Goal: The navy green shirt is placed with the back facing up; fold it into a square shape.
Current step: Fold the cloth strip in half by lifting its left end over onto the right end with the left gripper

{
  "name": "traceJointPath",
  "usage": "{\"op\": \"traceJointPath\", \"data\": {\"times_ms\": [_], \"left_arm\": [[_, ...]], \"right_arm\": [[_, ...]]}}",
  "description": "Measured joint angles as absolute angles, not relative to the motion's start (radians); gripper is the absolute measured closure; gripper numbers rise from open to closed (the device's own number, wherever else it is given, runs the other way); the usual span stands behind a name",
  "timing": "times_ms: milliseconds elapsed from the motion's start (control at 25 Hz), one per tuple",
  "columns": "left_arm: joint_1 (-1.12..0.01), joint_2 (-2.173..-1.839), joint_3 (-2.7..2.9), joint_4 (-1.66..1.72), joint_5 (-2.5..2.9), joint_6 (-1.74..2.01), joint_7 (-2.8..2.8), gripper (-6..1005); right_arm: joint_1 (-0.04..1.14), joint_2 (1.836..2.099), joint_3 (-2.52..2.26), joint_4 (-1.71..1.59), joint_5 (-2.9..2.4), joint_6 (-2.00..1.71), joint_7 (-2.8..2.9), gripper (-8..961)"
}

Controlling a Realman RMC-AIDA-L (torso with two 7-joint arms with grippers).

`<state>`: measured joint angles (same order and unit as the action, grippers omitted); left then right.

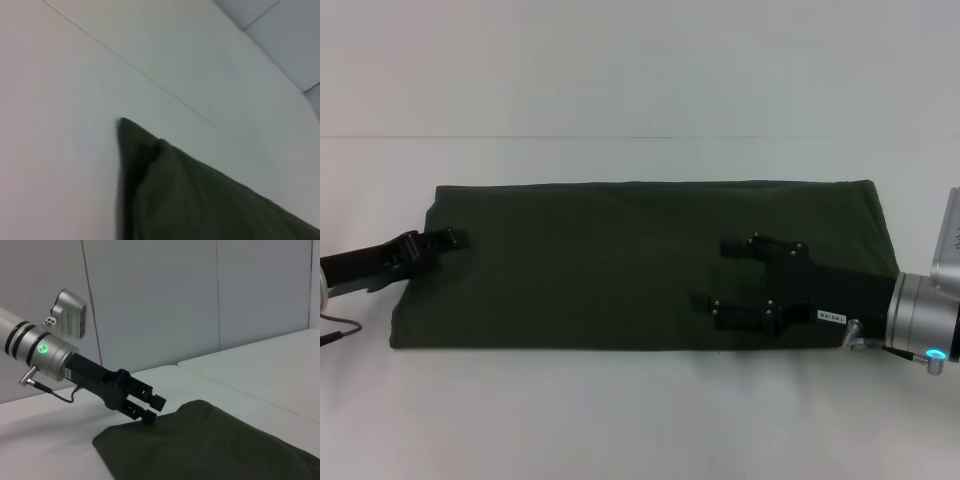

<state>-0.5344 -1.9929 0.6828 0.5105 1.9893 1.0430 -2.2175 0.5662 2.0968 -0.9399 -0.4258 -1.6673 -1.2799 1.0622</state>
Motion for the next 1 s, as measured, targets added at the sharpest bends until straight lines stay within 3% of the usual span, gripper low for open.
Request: {"op": "traceJointPath", "data": {"times_ms": [640, 840, 1000], "left_arm": [[-0.537, -2.001, 0.729, 0.515, 1.997, 0.895, -2.211, 325], [-0.533, -1.977, 0.731, 0.521, 1.997, 0.942, -2.216, 324], [-0.521, -1.963, 0.724, 0.536, 2.002, 0.972, -2.210, 264]], "right_arm": [[0.585, 2.098, -0.942, -0.419, -1.667, -1.249, 1.065, 26], [0.589, 2.098, -0.942, -0.410, -1.666, -1.237, 1.063, 26], [0.589, 2.098, -0.942, -0.410, -1.666, -1.236, 1.062, 26]]}}
